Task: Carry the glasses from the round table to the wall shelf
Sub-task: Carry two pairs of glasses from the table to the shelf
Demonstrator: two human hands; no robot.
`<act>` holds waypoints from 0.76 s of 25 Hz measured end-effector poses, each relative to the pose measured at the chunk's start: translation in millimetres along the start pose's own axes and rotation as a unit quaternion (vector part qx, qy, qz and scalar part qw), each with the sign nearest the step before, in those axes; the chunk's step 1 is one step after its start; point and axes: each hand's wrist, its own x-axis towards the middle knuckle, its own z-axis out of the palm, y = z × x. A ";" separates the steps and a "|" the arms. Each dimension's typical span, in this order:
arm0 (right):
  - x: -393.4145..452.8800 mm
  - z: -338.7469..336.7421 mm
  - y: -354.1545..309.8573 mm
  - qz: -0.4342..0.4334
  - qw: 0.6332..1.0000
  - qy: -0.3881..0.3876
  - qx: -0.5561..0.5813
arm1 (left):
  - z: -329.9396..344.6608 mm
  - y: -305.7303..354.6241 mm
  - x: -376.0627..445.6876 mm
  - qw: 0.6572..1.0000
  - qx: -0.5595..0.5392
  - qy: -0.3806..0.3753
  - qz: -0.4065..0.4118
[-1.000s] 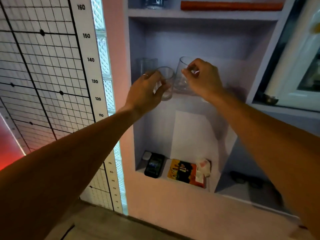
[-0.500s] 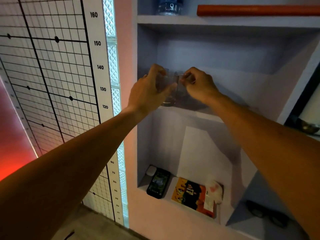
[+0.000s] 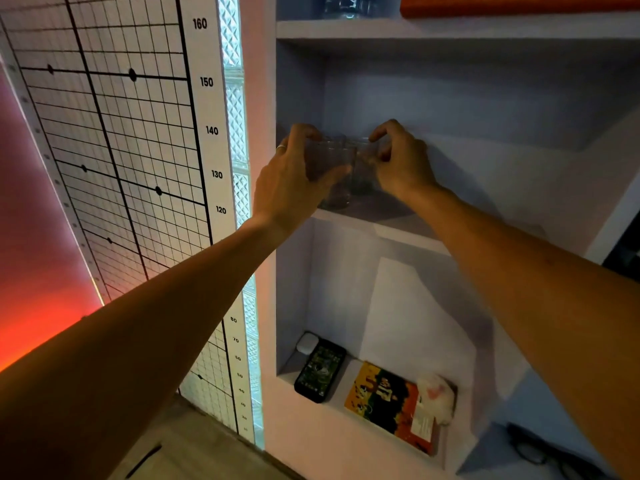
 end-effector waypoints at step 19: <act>-16.1 -22.4 -12.3 0.013 0.998 0.019 0.050 | 14.1 9.5 3.3 0.999 0.018 -0.025 -0.017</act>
